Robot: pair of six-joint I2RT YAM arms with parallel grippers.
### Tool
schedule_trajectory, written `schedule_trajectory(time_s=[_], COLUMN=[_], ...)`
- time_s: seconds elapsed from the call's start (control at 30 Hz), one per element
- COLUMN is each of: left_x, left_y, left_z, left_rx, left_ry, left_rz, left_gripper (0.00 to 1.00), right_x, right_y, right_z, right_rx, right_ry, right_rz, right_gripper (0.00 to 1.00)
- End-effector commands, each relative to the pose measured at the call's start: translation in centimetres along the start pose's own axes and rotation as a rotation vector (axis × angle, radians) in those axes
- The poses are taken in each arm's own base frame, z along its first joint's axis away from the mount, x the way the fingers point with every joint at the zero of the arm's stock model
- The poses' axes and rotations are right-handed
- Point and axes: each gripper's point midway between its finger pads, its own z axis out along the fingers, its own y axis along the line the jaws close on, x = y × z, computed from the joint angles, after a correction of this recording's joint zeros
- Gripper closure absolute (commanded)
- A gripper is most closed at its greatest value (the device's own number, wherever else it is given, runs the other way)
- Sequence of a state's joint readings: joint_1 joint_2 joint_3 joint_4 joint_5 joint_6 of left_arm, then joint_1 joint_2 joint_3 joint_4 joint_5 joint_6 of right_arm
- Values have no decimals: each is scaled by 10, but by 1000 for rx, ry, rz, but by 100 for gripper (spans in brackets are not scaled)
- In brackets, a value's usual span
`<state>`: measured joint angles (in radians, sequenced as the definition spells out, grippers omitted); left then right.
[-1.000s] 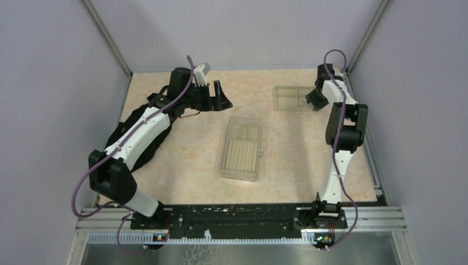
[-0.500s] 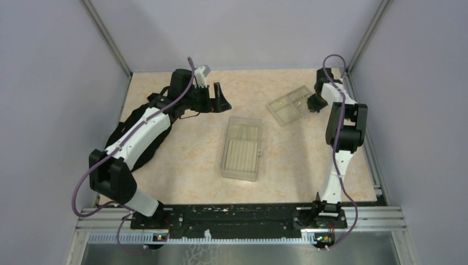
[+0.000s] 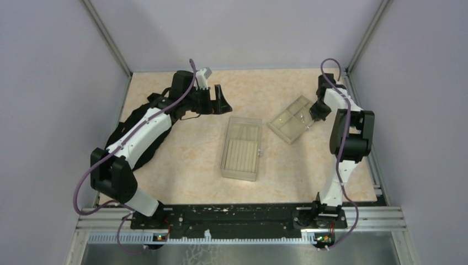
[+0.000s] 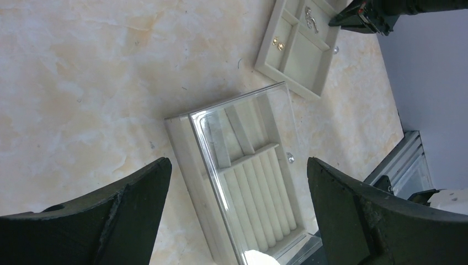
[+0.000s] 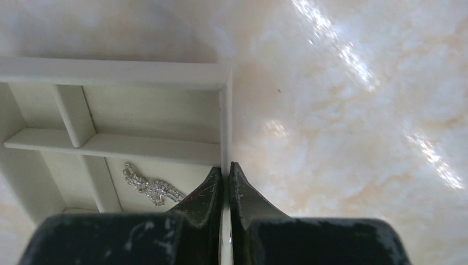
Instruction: Organize the mixed jewelry
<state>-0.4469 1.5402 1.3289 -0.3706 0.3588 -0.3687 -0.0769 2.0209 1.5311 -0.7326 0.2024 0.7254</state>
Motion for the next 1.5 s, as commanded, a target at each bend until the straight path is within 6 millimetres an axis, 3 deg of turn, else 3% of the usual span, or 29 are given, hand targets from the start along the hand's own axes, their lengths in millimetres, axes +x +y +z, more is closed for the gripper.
schedule_trajectory(time_s=[0.0,0.23,0.37,0.53,0.97,1.17,1.47], left_x=[1,16,26,42,69,81,85], left_y=[0,8,7,10,8,1,-3], left_z=[7,15,19,22,19,18,20], left_rx=[30,19,47,58,104,171,200], left_ry=[7,35,68,115,167,185,196], left_rz=[2,-41,-44,-65,-100,-112,-124], left_gripper=[1,1,1,1,1,1,1], right_x=[-2,52,81,102,141,146,144], right_y=[-21,-47,-48,-45,-22,-14,-12], right_z=[-48,-96,-124,-146,-145,-140,-131], right_rx=[-17,-107,-166,-250,-328,-322,-295], right_ry=[-41,-12,-16,-11,89,106,115], right_rz=[-120,-329,-457,-542,-628,-631,-642], right_gripper=[100,100,100,100,100,100,100])
